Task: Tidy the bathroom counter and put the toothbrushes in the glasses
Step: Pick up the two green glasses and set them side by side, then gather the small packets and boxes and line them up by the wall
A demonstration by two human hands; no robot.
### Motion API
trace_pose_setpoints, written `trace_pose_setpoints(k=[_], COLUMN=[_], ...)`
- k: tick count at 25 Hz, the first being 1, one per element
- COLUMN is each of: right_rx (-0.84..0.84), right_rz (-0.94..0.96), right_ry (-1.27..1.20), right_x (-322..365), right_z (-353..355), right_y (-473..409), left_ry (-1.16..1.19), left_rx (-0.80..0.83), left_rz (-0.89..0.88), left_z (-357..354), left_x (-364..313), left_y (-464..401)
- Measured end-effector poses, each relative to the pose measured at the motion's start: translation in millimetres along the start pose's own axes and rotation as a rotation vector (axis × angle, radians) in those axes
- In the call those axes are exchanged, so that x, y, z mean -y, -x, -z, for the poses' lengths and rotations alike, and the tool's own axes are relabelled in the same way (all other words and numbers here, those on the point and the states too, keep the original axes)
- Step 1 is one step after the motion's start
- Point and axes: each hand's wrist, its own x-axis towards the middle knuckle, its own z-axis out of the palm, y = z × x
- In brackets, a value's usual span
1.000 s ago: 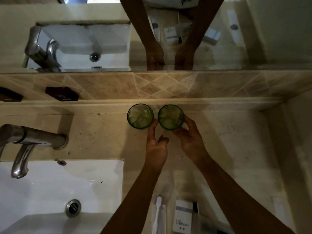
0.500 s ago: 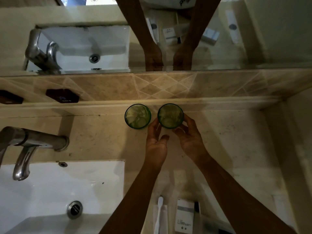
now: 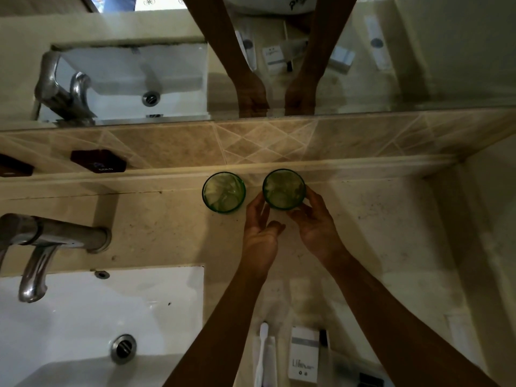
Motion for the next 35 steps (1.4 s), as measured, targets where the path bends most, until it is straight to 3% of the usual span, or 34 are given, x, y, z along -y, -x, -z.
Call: trace_pose_setpoints(k=[8,22,27,35], right_rx=[-0.042,-0.030,-0.081,-0.172], right_rz=[-0.130,-0.230,-0.254,-0.250], right_ry=[-0.019,0.373,0.419,0.425], right_x=[-10.1,-59.4,-75.9,-91.8], right_z=[17.3,112.2,132.8,147.1], right_y=[25.6,250.1,294.8,337.4], left_ry=[-0.222,-0.846,-0.900,-0.794], left_rx=[0.036,-0.022,-0.029,0.239], left_rz=[0.070,-0.012,-0.008,0.025], left_z=[9.7,111.6,116.2,77.7], left_x=[0.8,59.5,71.5,96.1], left_y=[28.6,206.0,238.6,258.4])
